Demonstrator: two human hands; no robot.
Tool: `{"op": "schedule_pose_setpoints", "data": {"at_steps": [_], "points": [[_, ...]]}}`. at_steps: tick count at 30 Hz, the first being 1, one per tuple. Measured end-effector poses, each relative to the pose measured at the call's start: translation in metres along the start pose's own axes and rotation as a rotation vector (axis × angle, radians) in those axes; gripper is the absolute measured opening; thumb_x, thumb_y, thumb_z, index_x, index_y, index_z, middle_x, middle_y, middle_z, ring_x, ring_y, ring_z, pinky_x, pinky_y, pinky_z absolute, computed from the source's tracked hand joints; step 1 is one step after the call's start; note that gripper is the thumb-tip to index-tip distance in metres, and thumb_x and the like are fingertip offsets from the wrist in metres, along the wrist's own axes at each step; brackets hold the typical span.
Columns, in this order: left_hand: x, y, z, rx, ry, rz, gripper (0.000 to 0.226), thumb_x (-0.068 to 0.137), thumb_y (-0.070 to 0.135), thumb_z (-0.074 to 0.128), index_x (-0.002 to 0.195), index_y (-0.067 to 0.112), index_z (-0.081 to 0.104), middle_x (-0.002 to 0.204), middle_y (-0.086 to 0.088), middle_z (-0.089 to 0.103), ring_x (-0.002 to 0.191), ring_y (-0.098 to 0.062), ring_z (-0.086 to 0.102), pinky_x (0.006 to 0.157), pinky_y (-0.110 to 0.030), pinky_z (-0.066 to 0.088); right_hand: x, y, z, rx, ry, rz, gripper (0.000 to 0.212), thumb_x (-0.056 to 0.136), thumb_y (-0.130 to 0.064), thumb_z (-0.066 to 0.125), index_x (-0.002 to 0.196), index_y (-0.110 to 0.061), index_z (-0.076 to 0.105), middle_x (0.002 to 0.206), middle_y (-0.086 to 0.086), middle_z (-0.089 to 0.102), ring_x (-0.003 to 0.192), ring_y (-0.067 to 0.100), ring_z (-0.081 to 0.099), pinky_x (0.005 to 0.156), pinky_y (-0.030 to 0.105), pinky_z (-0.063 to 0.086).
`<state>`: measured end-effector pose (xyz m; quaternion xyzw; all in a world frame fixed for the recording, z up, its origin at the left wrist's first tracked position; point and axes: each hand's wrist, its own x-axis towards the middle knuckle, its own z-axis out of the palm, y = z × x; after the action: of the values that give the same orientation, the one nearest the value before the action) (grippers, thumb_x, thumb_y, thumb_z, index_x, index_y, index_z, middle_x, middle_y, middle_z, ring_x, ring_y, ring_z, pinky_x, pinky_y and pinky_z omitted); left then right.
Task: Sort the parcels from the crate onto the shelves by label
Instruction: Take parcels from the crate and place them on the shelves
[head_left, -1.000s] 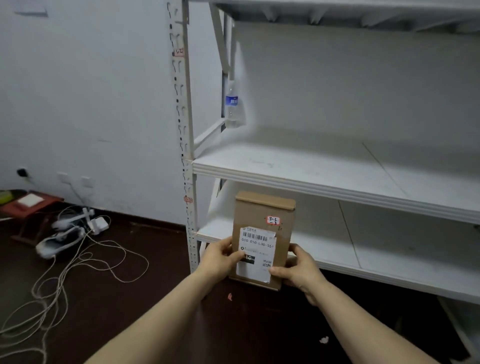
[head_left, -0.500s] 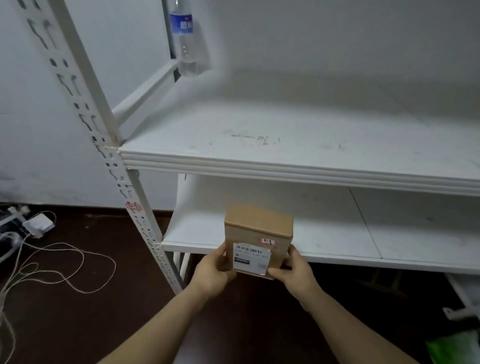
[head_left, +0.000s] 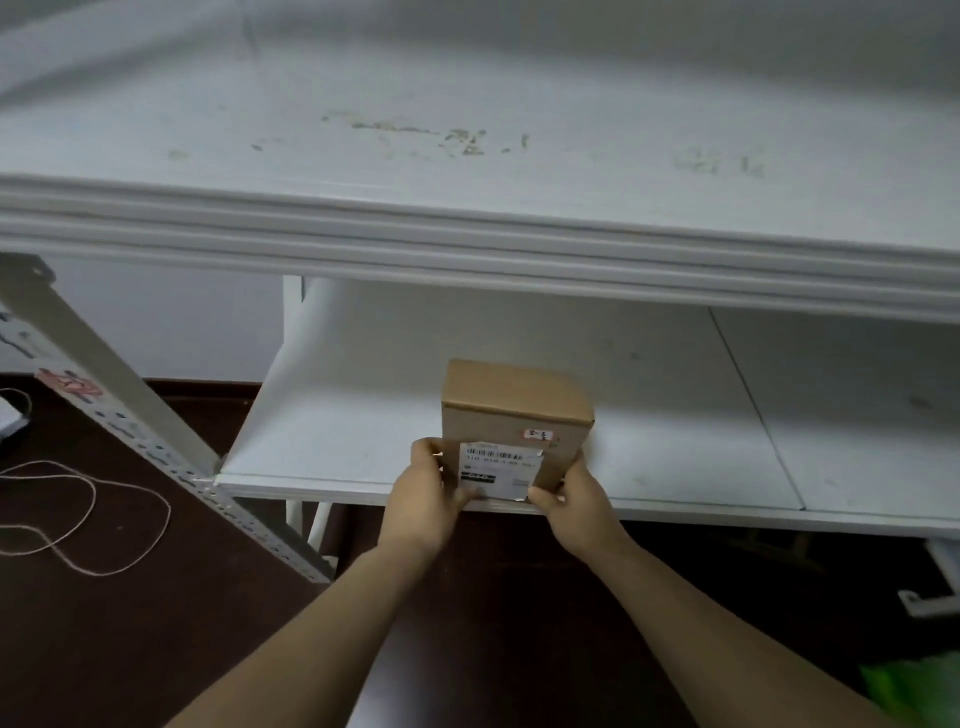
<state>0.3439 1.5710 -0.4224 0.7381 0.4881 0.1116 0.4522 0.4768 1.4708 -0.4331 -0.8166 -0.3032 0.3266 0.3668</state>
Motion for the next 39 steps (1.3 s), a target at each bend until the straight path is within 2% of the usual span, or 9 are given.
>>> {"op": "schedule_pose_setpoints", "data": {"at_steps": [6, 14, 17, 22, 25, 27, 32, 36, 39], "points": [[0.023, -0.009, 0.014, 0.133, 0.057, 0.020, 0.037, 0.087, 0.016, 0.066, 0.119, 0.011, 0.047, 0.105, -0.005, 0.068, 0.102, -0.026, 0.061, 0.081, -0.031, 0.044, 0.019, 0.009, 0.011, -0.034, 0.080, -0.011, 0.060, 0.085, -0.009, 0.068, 0.136, -0.012, 0.037, 0.127, 0.003, 0.060, 0.118, 0.020, 0.056, 0.099, 0.034, 0.047], [0.041, -0.014, 0.022, 0.190, 0.099, -0.023, 0.031, 0.091, 0.022, 0.062, 0.118, 0.010, 0.054, 0.111, -0.005, 0.068, 0.104, -0.026, 0.060, 0.084, -0.030, 0.044, 0.042, 0.008, 0.008, 0.022, 0.047, -0.050, 0.056, 0.085, -0.006, 0.065, 0.135, -0.012, 0.041, 0.127, 0.003, 0.059, 0.118, 0.018, 0.056, 0.100, 0.031, 0.046], [0.041, -0.014, 0.023, 0.173, 0.104, -0.034, 0.028, 0.090, 0.021, 0.063, 0.116, 0.011, 0.056, 0.110, -0.004, 0.068, 0.105, -0.026, 0.061, 0.085, -0.031, 0.044, 0.044, 0.009, 0.008, 0.027, 0.028, -0.026, 0.051, 0.087, -0.004, 0.063, 0.133, -0.011, 0.043, 0.127, 0.003, 0.058, 0.119, 0.017, 0.054, 0.096, 0.022, 0.043], [0.035, -0.010, 0.019, 0.180, 0.086, -0.101, 0.028, 0.088, 0.016, 0.064, 0.109, 0.008, 0.047, 0.113, -0.009, 0.066, 0.107, -0.030, 0.060, 0.077, -0.029, 0.042, 0.035, 0.010, 0.005, 0.009, -0.006, 0.031, 0.060, 0.087, -0.001, 0.063, 0.139, -0.013, 0.036, 0.132, 0.002, 0.053, 0.122, 0.015, 0.050, 0.098, 0.021, 0.038], [0.015, -0.001, 0.010, 0.228, 0.040, -0.177, 0.040, 0.089, 0.018, 0.064, 0.121, 0.005, 0.043, 0.125, -0.013, 0.060, 0.115, -0.030, 0.057, 0.086, -0.032, 0.043, 0.018, 0.004, -0.006, -0.013, -0.029, 0.124, 0.078, 0.088, -0.004, 0.063, 0.150, -0.010, 0.017, 0.152, 0.009, 0.033, 0.139, 0.025, 0.034, 0.114, 0.036, 0.031], [-0.003, 0.009, 0.003, 0.265, -0.003, -0.203, 0.050, 0.089, 0.021, 0.063, 0.132, 0.005, 0.041, 0.130, -0.013, 0.057, 0.119, -0.029, 0.054, 0.094, -0.034, 0.042, 0.003, -0.003, -0.017, -0.038, -0.036, 0.169, 0.084, 0.089, -0.007, 0.064, 0.152, -0.012, 0.009, 0.156, 0.011, 0.025, 0.141, 0.027, 0.029, 0.115, 0.039, 0.029], [-0.050, 0.051, -0.013, 0.354, -0.153, -0.157, 0.052, 0.089, 0.026, 0.063, 0.136, 0.010, 0.045, 0.132, -0.010, 0.056, 0.123, -0.027, 0.052, 0.100, -0.035, 0.042, -0.051, -0.031, -0.050, -0.040, -0.029, 0.201, 0.081, 0.087, -0.014, 0.068, 0.151, -0.012, 0.018, 0.149, 0.011, 0.035, 0.137, 0.024, 0.036, 0.111, 0.032, 0.032], [-0.094, 0.098, -0.022, 0.463, -0.269, 0.008, 0.032, 0.088, 0.029, 0.062, 0.115, 0.012, 0.057, 0.120, -0.008, 0.061, 0.111, -0.026, 0.056, 0.089, -0.033, 0.047, -0.111, -0.056, -0.076, -0.015, 0.019, 0.196, 0.074, 0.086, -0.019, 0.069, 0.148, -0.012, 0.028, 0.147, 0.011, 0.039, 0.133, 0.025, 0.040, 0.106, 0.032, 0.036], [-0.132, 0.131, -0.027, 0.566, -0.380, 0.147, 0.037, 0.087, 0.027, 0.065, 0.117, 0.007, 0.059, 0.116, -0.010, 0.062, 0.107, -0.026, 0.058, 0.086, -0.033, 0.046, -0.164, -0.063, -0.092, -0.008, 0.098, 0.225, 0.070, 0.083, -0.020, 0.073, 0.143, -0.009, 0.039, 0.143, 0.011, 0.045, 0.128, 0.024, 0.046, 0.103, 0.031, 0.040]]}}
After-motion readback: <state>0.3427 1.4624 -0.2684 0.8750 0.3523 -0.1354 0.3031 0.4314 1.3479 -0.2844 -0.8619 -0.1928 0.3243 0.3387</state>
